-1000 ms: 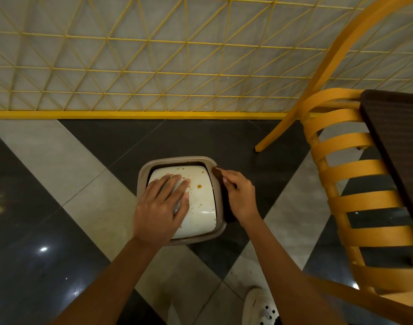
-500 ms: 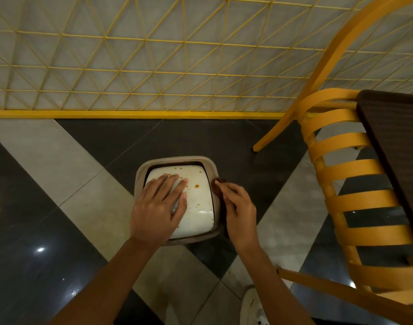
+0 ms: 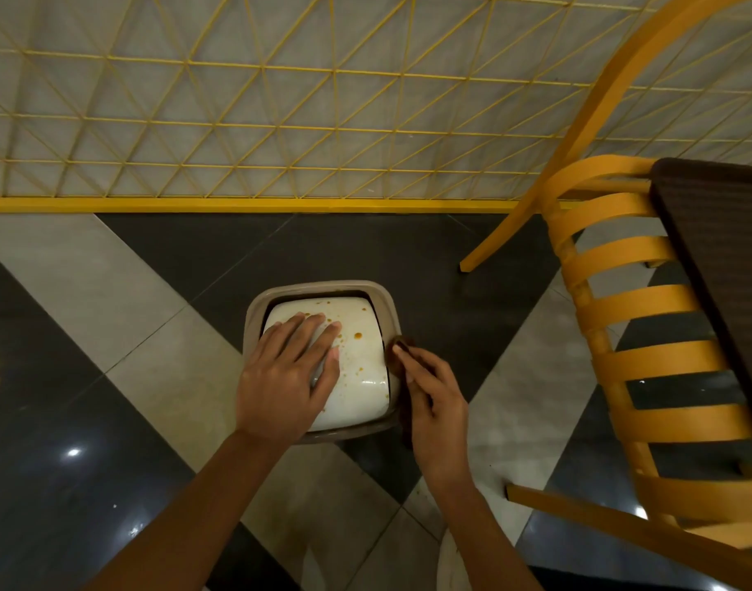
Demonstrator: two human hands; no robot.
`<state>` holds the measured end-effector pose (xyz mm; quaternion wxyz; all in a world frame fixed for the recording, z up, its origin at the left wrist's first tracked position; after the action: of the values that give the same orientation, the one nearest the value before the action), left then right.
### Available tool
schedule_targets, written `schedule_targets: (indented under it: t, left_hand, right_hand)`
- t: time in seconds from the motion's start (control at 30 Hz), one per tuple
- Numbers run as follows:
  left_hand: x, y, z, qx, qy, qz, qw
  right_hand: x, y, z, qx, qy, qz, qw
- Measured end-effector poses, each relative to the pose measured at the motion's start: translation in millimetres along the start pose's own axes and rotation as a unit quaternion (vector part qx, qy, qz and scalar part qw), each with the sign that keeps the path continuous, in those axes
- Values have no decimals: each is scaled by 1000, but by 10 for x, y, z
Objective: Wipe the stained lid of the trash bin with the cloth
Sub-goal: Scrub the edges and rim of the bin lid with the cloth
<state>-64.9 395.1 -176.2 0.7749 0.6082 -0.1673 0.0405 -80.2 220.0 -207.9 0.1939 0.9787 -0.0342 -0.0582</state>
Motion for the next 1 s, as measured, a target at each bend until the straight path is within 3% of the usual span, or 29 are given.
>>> schedule_targets:
  t: [0.13,0.37,0.7,0.83,1.0]
  left_hand:
    - [16,5,5,-4,2,-6,1000]
    - [10,-31,-5,-2,1,-10,1000]
    - [9,-12,6,-5,-3,0,1000]
    - [9,-16,-3,-8,-5,1,1000]
    - [-7,-14,1,-4,-8,6,1000]
  right_hand:
    - [212,6,1,22,-42,6,999]
    - [1001,-253,36,-14,-95,-63,993]
    - [599,-84,236,13,-154,-33,987]
    - [763,-143,181,-18,-144,-62,988]
    - [290,-63,386,-32,-128,-20,991]
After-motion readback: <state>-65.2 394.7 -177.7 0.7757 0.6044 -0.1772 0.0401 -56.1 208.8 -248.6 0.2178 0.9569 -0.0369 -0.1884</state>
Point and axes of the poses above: each hand's wrist, its own x-axis towards the middle knuckle, its own y-axis out of the back of the hand, z = x × y, the point moved 9 cm from there along x, towards the middle knuckle, and after that the axes turned 1 degree about z, right-handed, at the moved point
